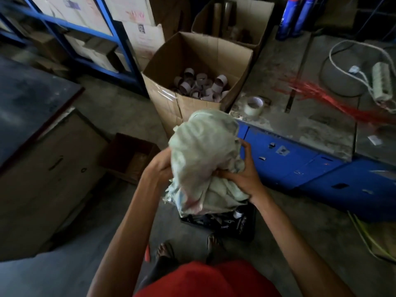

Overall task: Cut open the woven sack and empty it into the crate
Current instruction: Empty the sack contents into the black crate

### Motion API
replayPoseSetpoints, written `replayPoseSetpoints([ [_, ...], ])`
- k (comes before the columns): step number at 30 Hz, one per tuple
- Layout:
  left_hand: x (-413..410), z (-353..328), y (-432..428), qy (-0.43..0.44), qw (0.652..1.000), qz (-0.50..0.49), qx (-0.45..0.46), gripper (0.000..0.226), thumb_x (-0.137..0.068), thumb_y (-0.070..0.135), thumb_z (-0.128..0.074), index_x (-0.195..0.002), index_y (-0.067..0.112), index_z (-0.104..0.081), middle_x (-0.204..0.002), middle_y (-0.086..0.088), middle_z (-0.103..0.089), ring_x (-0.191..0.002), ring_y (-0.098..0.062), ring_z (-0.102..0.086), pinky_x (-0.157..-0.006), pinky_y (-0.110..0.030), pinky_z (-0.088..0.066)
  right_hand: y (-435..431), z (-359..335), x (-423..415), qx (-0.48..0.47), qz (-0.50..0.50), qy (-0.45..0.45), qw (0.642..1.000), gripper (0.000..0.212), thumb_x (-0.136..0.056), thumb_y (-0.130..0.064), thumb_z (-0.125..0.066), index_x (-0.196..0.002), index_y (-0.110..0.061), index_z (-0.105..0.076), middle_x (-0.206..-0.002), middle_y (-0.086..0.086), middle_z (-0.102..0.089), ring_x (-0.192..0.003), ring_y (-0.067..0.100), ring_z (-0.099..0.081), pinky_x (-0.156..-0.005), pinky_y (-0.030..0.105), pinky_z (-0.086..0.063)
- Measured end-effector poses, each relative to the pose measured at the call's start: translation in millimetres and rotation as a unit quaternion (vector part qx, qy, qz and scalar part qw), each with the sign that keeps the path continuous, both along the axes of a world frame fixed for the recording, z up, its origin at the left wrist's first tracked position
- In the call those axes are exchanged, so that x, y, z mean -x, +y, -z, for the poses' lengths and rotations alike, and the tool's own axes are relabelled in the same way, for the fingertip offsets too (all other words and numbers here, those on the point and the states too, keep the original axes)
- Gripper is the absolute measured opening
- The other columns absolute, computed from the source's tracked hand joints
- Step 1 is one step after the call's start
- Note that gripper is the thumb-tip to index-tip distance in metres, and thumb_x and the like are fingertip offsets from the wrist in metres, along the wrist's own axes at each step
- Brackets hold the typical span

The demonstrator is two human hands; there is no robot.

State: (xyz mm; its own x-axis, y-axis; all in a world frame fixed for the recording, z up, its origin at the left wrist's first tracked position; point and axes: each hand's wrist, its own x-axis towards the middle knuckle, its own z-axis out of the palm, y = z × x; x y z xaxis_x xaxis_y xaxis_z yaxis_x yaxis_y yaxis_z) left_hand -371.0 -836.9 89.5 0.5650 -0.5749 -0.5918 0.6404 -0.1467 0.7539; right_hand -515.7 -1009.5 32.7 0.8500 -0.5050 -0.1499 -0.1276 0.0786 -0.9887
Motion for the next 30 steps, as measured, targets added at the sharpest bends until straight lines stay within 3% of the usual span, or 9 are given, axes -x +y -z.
replayPoseSetpoints([
  [3,-18,-2,10,-0.091,0.986,0.091,0.11,0.072,-0.092,0.016,-0.069,-0.156,0.017,-0.035,-0.15,-0.009,-0.045,-0.137,-0.025,-0.045,-0.116,-0.035,-0.032,-3,15,2,-0.133,0.059,0.024,0.989,0.086,-0.073,0.0,-0.082,-0.145,-0.022,-0.04,-0.134,0.004,-0.062,-0.119,0.021,-0.064,-0.087,0.032,-0.059],
  [6,-24,5,26,-0.407,0.894,0.133,-0.128,0.09,-0.074,0.062,-0.076,-0.152,0.031,-0.045,-0.158,0.003,-0.043,-0.152,-0.022,-0.03,-0.125,-0.052,-0.023,-1,23,-3,-0.209,0.043,0.044,0.976,0.083,-0.07,-0.014,-0.087,-0.143,-0.015,-0.047,-0.133,0.011,-0.064,-0.121,0.029,-0.063,-0.089,0.036,-0.057],
  [7,-21,4,32,-0.437,0.866,0.141,-0.2,0.094,-0.069,0.074,-0.069,-0.151,0.035,-0.044,-0.162,0.003,-0.037,-0.156,-0.022,-0.018,-0.127,-0.055,-0.01,3,21,-7,-0.224,0.029,0.049,0.973,0.082,-0.07,-0.017,-0.087,-0.143,-0.013,-0.048,-0.133,0.013,-0.064,-0.122,0.031,-0.062,-0.09,0.037,-0.057],
  [9,-19,8,44,-0.365,0.905,0.142,-0.166,0.093,-0.073,0.079,-0.062,-0.153,0.039,-0.036,-0.163,0.005,-0.035,-0.155,-0.021,-0.019,-0.127,-0.056,-0.004,16,16,-21,-0.229,0.002,0.037,0.973,0.077,-0.074,-0.015,-0.083,-0.143,-0.011,-0.047,-0.132,0.013,-0.065,-0.12,0.03,-0.064,-0.092,0.039,-0.057],
  [13,-12,26,87,-0.159,0.986,-0.034,0.024,0.093,-0.078,0.066,-0.073,-0.15,0.017,-0.041,-0.143,0.0,-0.058,-0.128,-0.007,-0.06,-0.11,-0.036,-0.046,55,-3,-67,-0.155,-0.039,0.016,0.987,0.077,-0.075,-0.009,-0.083,-0.141,-0.017,-0.045,-0.131,0.003,-0.065,-0.118,0.017,-0.065,-0.094,0.034,-0.056],
  [18,-21,38,152,-0.202,0.972,-0.117,-0.003,0.095,-0.063,0.039,-0.08,-0.143,0.004,-0.041,-0.118,0.003,-0.06,-0.088,0.013,-0.069,-0.074,-0.011,-0.054,125,-17,-117,-0.041,-0.108,-0.019,0.993,0.076,-0.077,-0.002,-0.08,-0.137,-0.027,-0.041,-0.133,-0.003,-0.06,-0.119,0.009,-0.062,-0.095,0.026,-0.054],
  [23,-57,45,232,-0.203,0.962,-0.181,-0.013,0.105,-0.062,0.051,-0.076,-0.15,0.007,-0.04,-0.126,0.003,-0.063,-0.102,0.006,-0.069,-0.08,-0.014,-0.055,206,-18,-172,0.036,-0.162,-0.039,0.985,0.078,-0.074,-0.023,-0.085,-0.137,-0.028,-0.041,-0.14,0.003,-0.056,-0.13,0.017,-0.055,-0.11,0.048,-0.044],
  [26,-78,47,271,-0.215,0.955,-0.201,-0.025,0.097,-0.062,0.051,-0.072,-0.146,0.012,-0.042,-0.125,0.007,-0.062,-0.099,0.014,-0.067,-0.078,-0.01,-0.054,248,-16,-201,0.053,-0.173,-0.033,0.983,0.082,-0.072,-0.03,-0.086,-0.14,-0.034,-0.041,-0.142,-0.008,-0.055,-0.132,0.007,-0.052,-0.112,0.036,-0.042],
  [30,-108,62,307,-0.176,0.956,-0.233,-0.019,0.101,-0.065,0.05,-0.077,-0.152,0.016,-0.039,-0.142,-0.002,-0.059,-0.119,-0.007,-0.064,-0.098,-0.031,-0.055,283,-7,-237,0.059,-0.193,-0.003,0.979,0.082,-0.074,-0.021,-0.086,-0.142,-0.034,-0.042,-0.141,-0.013,-0.055,-0.13,0.002,-0.053,-0.108,0.028,-0.043],
])
